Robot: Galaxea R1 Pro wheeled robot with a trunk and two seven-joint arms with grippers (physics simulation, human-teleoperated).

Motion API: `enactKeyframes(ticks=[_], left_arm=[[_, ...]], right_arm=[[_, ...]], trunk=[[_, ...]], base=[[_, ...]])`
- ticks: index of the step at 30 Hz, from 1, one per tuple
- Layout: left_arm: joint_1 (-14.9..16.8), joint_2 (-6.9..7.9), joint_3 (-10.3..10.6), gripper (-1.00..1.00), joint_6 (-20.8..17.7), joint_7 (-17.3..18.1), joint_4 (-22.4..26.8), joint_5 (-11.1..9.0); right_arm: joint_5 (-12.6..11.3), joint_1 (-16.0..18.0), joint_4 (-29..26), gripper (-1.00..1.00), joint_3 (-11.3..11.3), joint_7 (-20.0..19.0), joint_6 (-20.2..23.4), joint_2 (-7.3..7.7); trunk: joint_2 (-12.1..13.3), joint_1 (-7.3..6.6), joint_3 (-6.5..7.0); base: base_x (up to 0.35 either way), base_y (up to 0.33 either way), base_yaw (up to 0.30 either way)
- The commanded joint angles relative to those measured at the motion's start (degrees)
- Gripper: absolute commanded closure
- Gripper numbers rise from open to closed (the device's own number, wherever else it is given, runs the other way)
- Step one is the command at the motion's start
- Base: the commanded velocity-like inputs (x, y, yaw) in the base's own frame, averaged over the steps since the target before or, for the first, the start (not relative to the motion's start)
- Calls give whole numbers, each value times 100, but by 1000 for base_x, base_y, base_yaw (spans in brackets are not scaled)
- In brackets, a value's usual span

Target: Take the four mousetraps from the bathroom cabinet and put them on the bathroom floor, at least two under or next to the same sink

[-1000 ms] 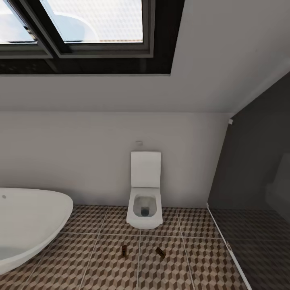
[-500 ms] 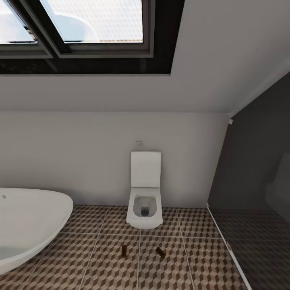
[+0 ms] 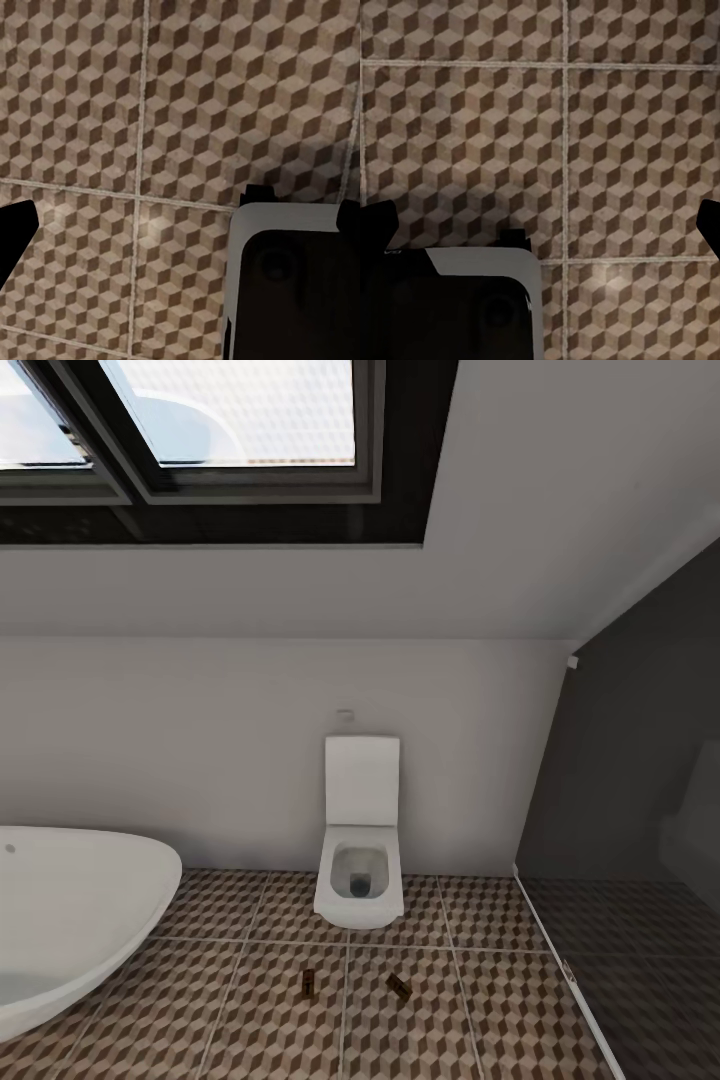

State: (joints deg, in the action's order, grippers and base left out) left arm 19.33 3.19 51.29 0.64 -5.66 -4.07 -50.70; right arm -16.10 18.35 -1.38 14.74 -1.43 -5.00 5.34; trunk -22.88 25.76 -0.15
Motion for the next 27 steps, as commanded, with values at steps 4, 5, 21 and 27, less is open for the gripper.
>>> enactKeyframes(ticks=[4, 5, 21, 27], left_arm=[[1, -2, 39, -100, 5, -6, -6, -33], [1, -2, 39, -100, 6, -6, -6, -32], [1, -2, 39, -100, 6, -6, -6, -34], [1, -2, 39, -100, 7, -6, -6, -32]], right_arm=[[-60, 2, 6, -100, 46, -15, -20, -1], [-60, 2, 6, -100, 46, -15, -20, 0], [-60, 3, 6, -100, 45, -15, -22, 2], [-60, 3, 6, -100, 43, -15, -23, 1]], trunk=[[-4, 2, -2], [-4, 2, -2], [-4, 2, -2], [-4, 2, -2]], base=[[0, 0, 0], [0, 0, 0], [0, 0, 0], [0, 0, 0]])
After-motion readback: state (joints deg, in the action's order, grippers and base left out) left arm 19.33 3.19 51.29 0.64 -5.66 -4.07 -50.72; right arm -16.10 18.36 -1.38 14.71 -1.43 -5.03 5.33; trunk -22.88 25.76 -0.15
